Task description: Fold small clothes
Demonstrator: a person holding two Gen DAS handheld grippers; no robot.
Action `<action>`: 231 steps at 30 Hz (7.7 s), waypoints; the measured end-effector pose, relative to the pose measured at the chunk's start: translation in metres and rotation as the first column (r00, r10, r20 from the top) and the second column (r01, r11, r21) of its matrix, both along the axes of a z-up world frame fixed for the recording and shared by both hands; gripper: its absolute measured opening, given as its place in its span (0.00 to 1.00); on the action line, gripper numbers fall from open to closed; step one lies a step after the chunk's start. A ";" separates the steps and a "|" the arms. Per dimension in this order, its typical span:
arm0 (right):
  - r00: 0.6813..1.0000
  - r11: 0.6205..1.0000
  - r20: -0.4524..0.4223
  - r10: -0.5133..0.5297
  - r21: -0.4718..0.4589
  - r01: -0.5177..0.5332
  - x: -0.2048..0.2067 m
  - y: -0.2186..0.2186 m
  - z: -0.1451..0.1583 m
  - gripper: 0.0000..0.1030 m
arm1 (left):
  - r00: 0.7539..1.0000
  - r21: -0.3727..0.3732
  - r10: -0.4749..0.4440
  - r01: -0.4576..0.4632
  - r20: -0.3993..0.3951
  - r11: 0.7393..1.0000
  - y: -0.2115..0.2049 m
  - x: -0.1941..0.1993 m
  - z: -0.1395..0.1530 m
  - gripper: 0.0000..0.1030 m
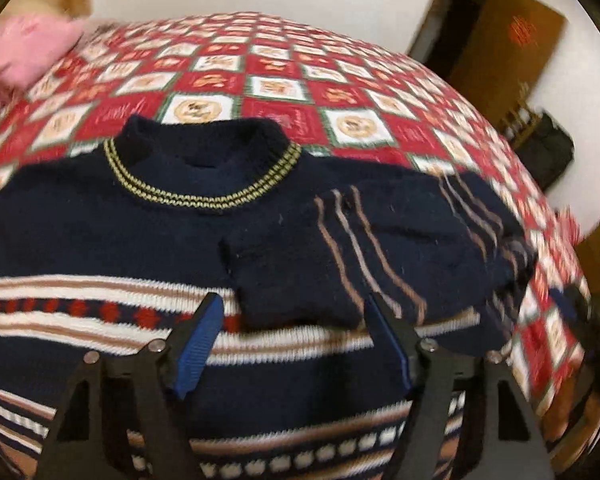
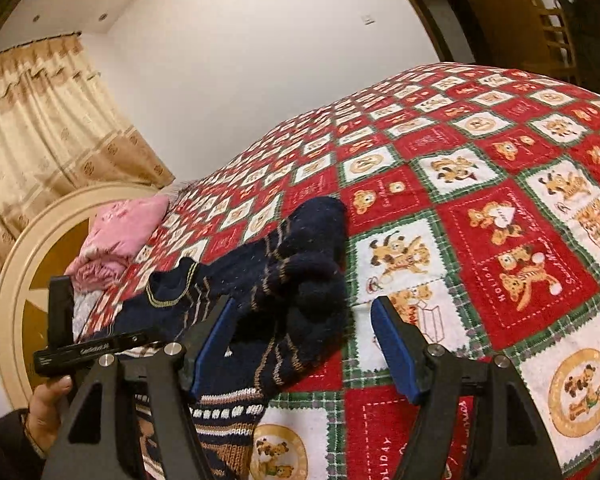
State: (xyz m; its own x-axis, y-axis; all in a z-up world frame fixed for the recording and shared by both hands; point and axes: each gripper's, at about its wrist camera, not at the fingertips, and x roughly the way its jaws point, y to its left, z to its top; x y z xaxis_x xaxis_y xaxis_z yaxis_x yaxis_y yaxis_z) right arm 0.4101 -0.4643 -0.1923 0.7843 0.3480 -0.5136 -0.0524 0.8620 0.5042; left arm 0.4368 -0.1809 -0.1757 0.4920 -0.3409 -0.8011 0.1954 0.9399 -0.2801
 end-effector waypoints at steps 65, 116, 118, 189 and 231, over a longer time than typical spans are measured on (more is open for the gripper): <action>0.940 0.915 -0.107 0.325 -0.214 -0.341 0.001 0.113 -0.017 0.69 | 0.967 0.170 0.242 -0.253 0.083 0.952 0.133 0.017 -0.006 0.19; 0.981 0.860 -0.133 0.142 -0.475 -0.189 0.011 0.216 -0.020 0.69 | 0.651 0.101 0.746 -0.759 0.138 0.643 0.544 -0.049 -0.013 0.74; 0.987 0.869 -0.094 0.128 -0.469 -0.158 0.006 0.213 -0.015 0.69 | 0.650 0.078 0.750 -0.759 0.123 0.646 0.550 -0.037 -0.016 0.74; 0.995 0.969 -0.012 0.102 -0.224 -0.102 -0.004 0.173 -0.011 0.69 | 0.928 -0.423 0.292 -0.174 0.231 0.889 0.215 -0.007 0.104 0.06; 0.978 0.969 -0.123 0.170 0.204 -0.142 0.029 0.159 0.002 0.68 | 0.832 0.119 0.411 -0.482 0.374 0.868 0.285 -0.054 0.021 0.90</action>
State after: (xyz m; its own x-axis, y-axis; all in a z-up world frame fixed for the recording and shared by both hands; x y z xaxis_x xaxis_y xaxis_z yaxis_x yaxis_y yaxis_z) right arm 0.4394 -0.3053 -0.1905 0.6386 0.5637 -0.5238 -0.0967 0.7341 0.6721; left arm 0.3827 0.1037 -0.1552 0.7942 0.1299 -0.5937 -0.2136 0.9742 -0.0725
